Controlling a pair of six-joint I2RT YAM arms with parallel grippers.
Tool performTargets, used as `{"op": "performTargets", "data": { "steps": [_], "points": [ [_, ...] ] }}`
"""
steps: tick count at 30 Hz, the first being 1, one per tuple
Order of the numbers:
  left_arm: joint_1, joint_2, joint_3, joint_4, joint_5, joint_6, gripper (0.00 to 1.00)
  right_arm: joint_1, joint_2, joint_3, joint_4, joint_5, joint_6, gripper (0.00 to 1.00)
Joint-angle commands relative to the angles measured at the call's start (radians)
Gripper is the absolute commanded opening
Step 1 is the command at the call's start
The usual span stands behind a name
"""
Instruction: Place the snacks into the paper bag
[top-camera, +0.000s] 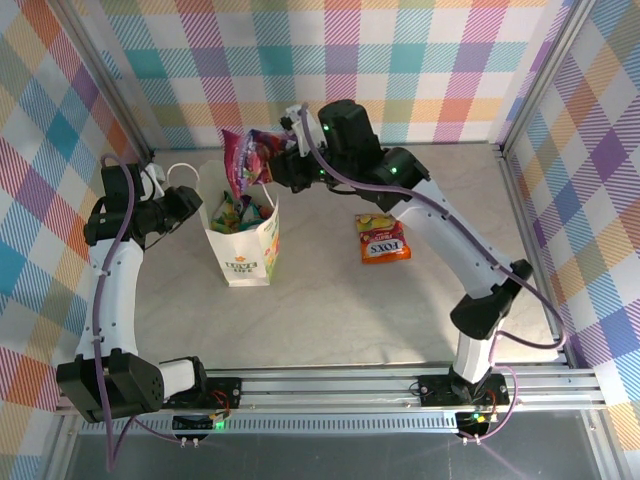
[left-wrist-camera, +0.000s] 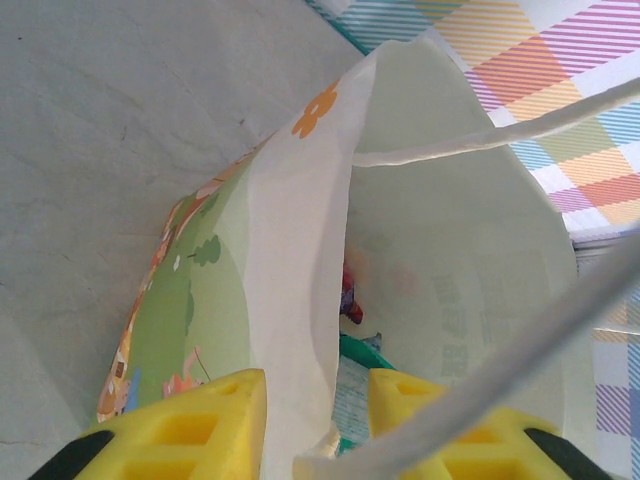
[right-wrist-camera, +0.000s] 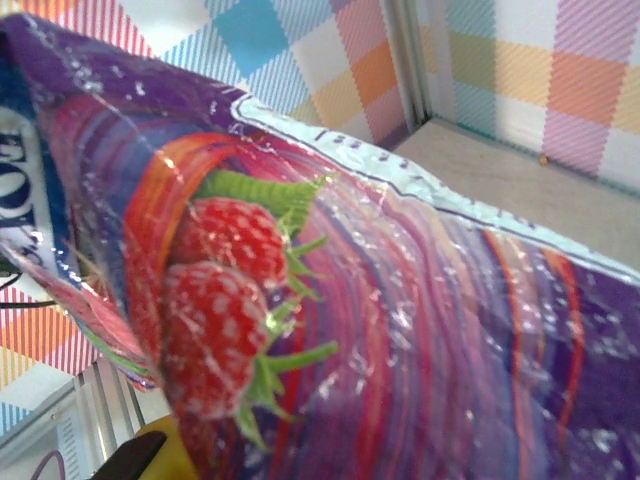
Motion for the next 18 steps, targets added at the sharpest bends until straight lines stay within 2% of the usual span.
{"op": "performTargets", "data": {
  "steps": [1, 7, 18],
  "points": [
    [0.015, -0.029, -0.011, 0.001, 0.02, 0.004, 0.32, 0.007, 0.054, 0.132, -0.039, -0.068, -0.129, 0.19],
    [0.022, -0.037, -0.024, 0.007, 0.02, 0.001, 0.32, 0.008, 0.153, 0.282, -0.088, -0.081, -0.209, 0.2],
    [0.027, -0.036, -0.029, 0.018, 0.029, -0.009, 0.32, 0.008, 0.206, 0.284, 0.003, -0.198, -0.362, 0.2]
  ]
}}
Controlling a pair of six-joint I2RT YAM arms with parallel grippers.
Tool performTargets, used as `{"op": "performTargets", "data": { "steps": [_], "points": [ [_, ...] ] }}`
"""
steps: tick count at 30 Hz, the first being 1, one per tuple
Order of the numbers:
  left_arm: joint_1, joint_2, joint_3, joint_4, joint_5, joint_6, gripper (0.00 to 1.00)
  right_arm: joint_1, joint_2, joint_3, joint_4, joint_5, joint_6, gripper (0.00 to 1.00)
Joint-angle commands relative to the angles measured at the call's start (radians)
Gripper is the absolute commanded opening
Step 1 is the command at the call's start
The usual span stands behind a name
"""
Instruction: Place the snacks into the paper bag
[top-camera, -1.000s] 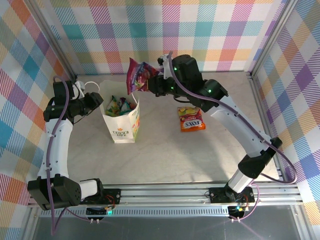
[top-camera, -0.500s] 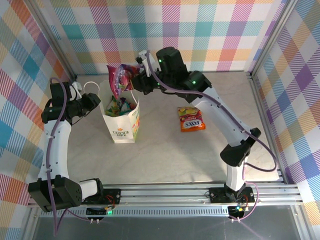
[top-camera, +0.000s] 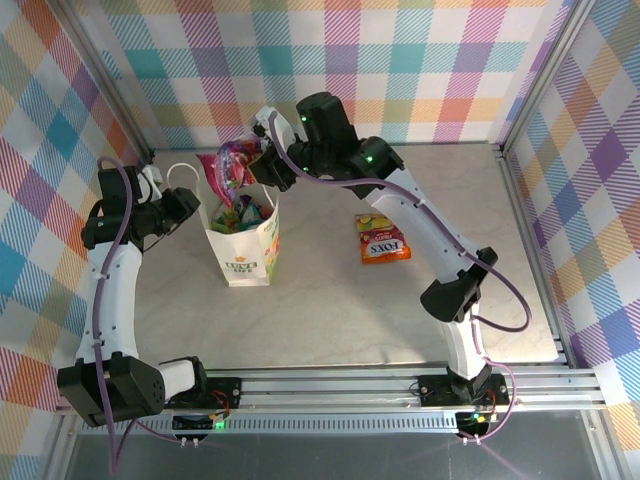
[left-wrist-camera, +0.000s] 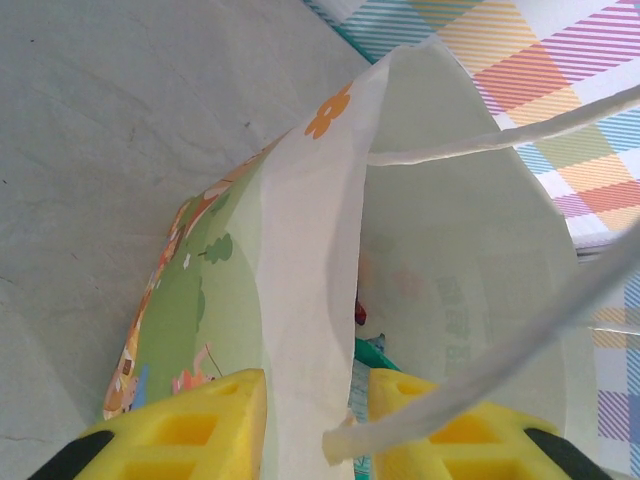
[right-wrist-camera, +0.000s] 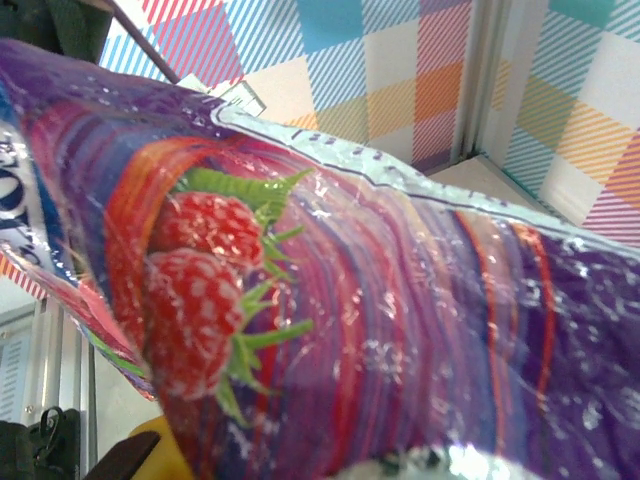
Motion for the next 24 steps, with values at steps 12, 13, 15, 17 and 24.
{"op": "performTargets", "data": {
  "steps": [12, 13, 15, 17, 24],
  "points": [
    [0.012, -0.02, -0.017, 0.015, 0.023, -0.009, 0.32, 0.007, 0.067, 0.049, 0.166, -0.159, -0.241, 0.21],
    [0.011, -0.019, -0.017, 0.015, 0.023, -0.008, 0.32, 0.008, 0.072, 0.049, 0.169, -0.156, -0.244, 0.21],
    [0.012, -0.018, -0.019, 0.017, 0.025, -0.009, 0.32, 0.007, 0.085, 0.052, 0.165, -0.155, -0.26, 0.21],
    [0.011, -0.015, -0.02, 0.02, 0.026, -0.009, 0.32, 0.008, 0.095, 0.052, 0.156, -0.154, -0.284, 0.21],
    [0.01, -0.001, -0.026, 0.03, 0.028, -0.012, 0.32, 0.009, 0.13, 0.053, 0.134, -0.108, -0.335, 0.21]
  ]
}}
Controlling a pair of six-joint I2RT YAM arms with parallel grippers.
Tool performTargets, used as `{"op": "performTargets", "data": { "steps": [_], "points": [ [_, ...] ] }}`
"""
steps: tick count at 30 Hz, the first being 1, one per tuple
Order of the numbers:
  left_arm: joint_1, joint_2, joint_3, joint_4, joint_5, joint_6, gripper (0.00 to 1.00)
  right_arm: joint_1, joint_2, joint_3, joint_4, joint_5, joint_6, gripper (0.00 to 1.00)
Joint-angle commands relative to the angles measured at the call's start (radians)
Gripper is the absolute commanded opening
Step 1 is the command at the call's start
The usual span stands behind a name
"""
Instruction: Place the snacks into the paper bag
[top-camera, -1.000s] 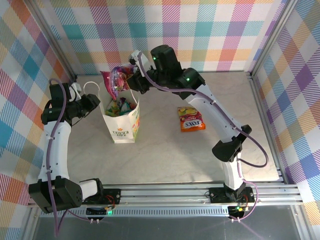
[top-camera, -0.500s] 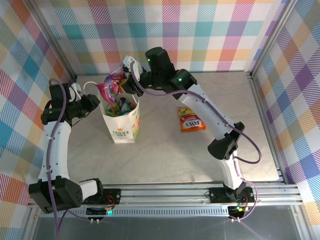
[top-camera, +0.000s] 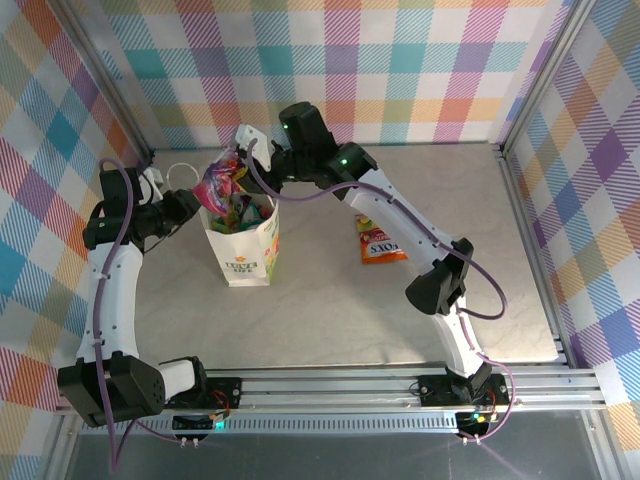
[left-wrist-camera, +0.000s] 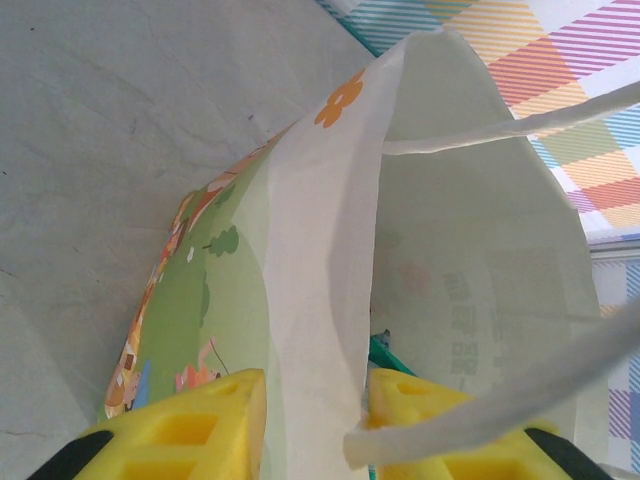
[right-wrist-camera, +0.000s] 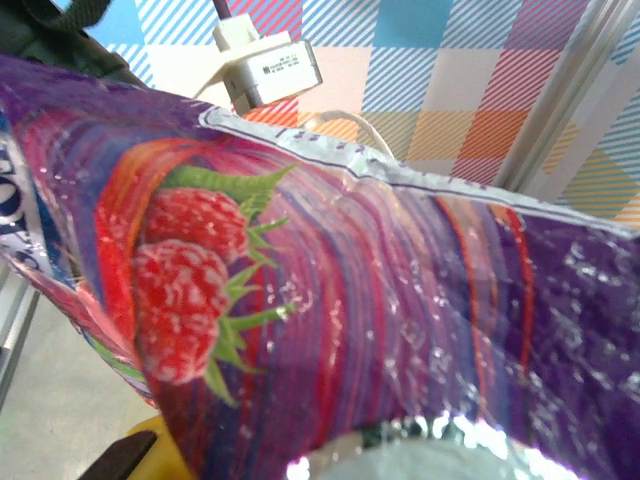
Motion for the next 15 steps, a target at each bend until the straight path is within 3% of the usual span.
{"op": "performTargets", "data": {
  "steps": [1, 15],
  "points": [
    [0.011, 0.002, -0.01, 0.03, 0.026, -0.013, 0.32, 0.008, 0.01, 0.049, 0.028, 0.001, -0.048, 0.21],
    [0.01, 0.025, -0.011, 0.047, 0.049, -0.022, 0.32, 0.014, 0.023, 0.047, -0.079, 0.058, -0.124, 0.23]
  ]
}}
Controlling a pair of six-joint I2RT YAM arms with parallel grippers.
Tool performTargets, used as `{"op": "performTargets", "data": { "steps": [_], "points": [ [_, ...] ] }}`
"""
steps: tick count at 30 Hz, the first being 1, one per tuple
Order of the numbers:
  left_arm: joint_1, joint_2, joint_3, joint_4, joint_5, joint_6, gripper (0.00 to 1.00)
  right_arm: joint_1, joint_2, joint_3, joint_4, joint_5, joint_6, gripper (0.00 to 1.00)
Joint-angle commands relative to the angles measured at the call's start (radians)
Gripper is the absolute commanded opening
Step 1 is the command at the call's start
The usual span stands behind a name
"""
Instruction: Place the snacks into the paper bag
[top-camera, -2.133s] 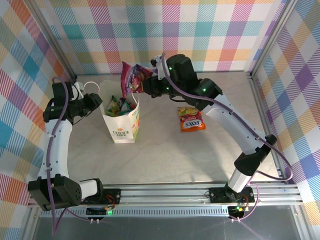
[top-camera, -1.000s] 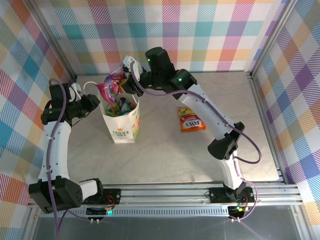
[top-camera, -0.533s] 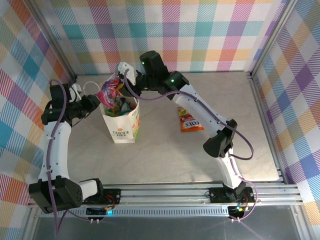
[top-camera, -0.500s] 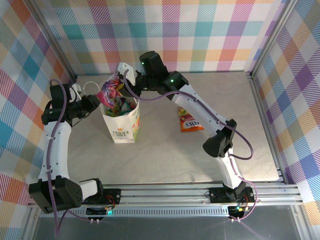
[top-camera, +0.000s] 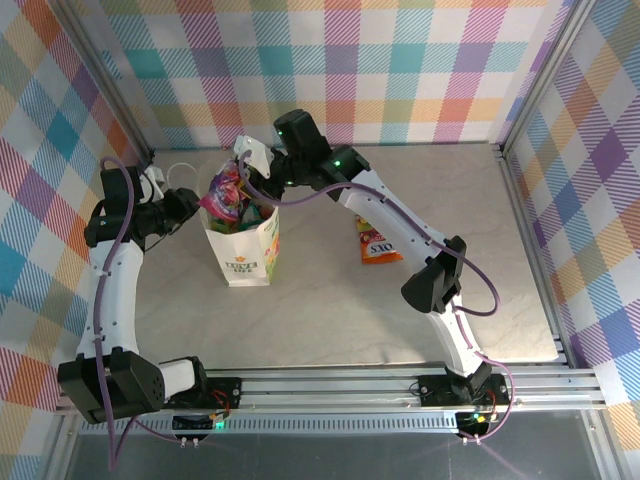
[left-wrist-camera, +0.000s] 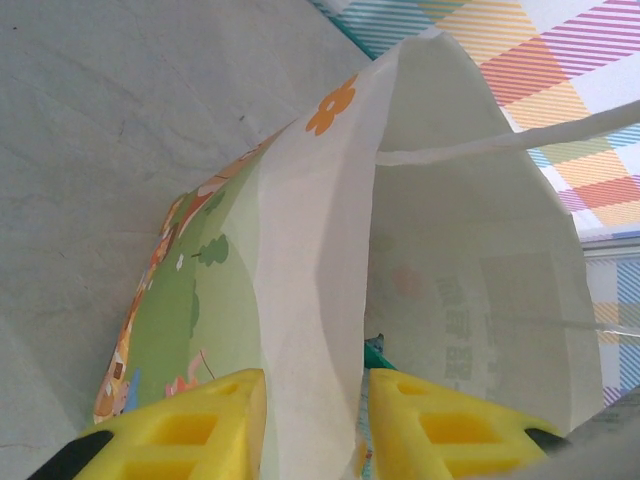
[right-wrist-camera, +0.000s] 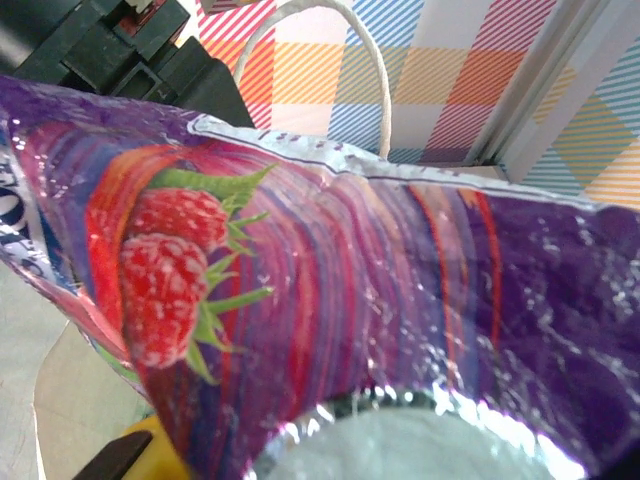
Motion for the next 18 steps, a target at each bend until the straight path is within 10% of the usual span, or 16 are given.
{"op": "performTargets", "data": {
  "steps": [1, 18],
  "points": [
    [0.011, 0.006, -0.01, 0.026, 0.031, -0.018, 0.32, 0.015, -0.007, 0.047, -0.028, -0.005, -0.054, 0.23],
    [0.011, 0.001, -0.01, 0.018, 0.03, -0.015, 0.32, 0.033, 0.033, 0.047, -0.078, 0.123, -0.134, 0.21]
  ]
}}
